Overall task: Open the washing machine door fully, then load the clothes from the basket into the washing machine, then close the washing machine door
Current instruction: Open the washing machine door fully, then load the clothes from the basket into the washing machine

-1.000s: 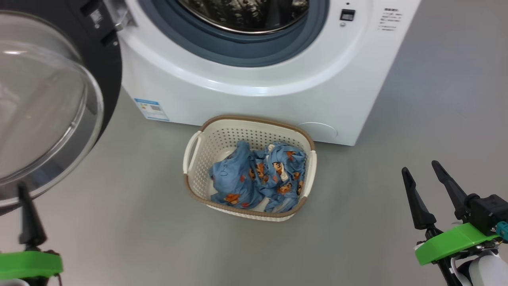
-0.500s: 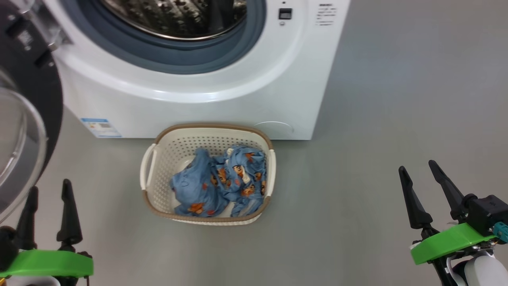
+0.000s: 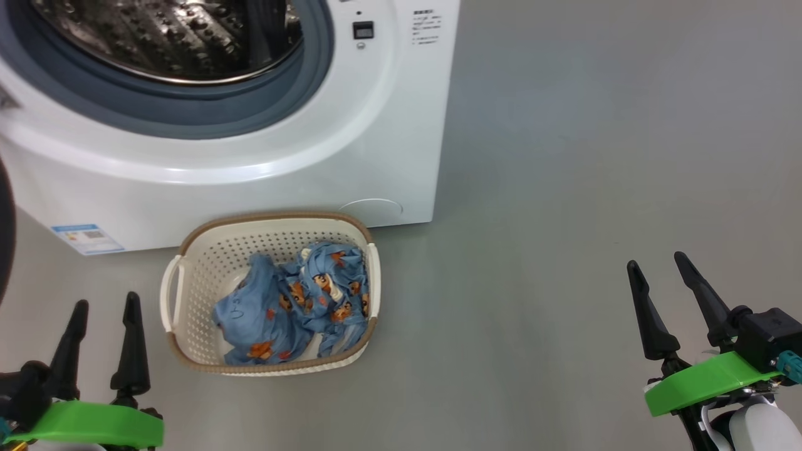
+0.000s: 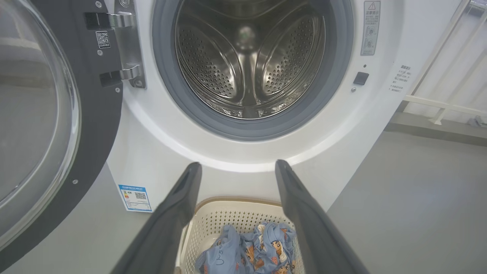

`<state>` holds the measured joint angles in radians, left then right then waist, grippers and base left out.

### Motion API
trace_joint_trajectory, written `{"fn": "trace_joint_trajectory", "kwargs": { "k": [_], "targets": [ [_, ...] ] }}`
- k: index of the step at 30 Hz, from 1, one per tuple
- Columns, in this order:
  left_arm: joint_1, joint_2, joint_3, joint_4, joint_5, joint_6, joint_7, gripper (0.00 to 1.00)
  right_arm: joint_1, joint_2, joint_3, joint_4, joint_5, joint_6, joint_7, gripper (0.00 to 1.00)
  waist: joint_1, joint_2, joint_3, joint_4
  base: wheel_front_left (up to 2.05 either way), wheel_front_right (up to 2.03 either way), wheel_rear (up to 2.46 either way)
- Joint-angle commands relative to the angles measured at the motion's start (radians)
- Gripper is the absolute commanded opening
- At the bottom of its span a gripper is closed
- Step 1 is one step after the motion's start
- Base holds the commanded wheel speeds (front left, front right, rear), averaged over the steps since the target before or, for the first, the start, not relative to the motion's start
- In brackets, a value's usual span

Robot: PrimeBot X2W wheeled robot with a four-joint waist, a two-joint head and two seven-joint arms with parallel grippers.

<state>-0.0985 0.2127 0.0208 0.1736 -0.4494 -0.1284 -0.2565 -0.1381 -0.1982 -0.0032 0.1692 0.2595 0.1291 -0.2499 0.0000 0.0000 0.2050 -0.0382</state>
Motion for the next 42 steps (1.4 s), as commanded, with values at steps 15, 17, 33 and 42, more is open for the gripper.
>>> {"fn": "trace_joint_trajectory", "kwargs": {
  "k": [15, 17, 33, 42],
  "targets": [
    [0.007, 0.025, 0.025, -0.034, -0.019, -0.002, -0.005, 1.00, 0.028, 0.002, 0.015, -0.035, 0.014, 0.002, -0.012, 1.00, 0.0000, 0.0000, -0.008, -0.047, 0.00, 0.00, 0.00],
    [0.005, 0.026, 0.025, -0.034, -0.020, -0.002, -0.005, 1.00, 0.028, 0.003, 0.013, -0.036, 0.013, 0.002, -0.012, 1.00, 0.0000, 0.0000, -0.008, -0.047, 0.00, 0.00, 0.00],
    [-0.006, 0.027, 0.021, -0.038, -0.031, -0.002, -0.005, 1.00, 0.021, 0.009, 0.004, -0.043, 0.012, 0.002, -0.012, 1.00, 0.0000, 0.0000, 0.009, -0.042, 0.00, -0.01, 0.01],
    [-0.021, 0.036, 0.008, -0.043, -0.050, -0.002, -0.005, 1.00, 0.010, 0.013, 0.007, -0.041, 0.012, 0.002, -0.012, 1.00, 0.0000, 0.0000, 0.023, -0.039, 0.63, -0.99, 0.36]
  ]
}}
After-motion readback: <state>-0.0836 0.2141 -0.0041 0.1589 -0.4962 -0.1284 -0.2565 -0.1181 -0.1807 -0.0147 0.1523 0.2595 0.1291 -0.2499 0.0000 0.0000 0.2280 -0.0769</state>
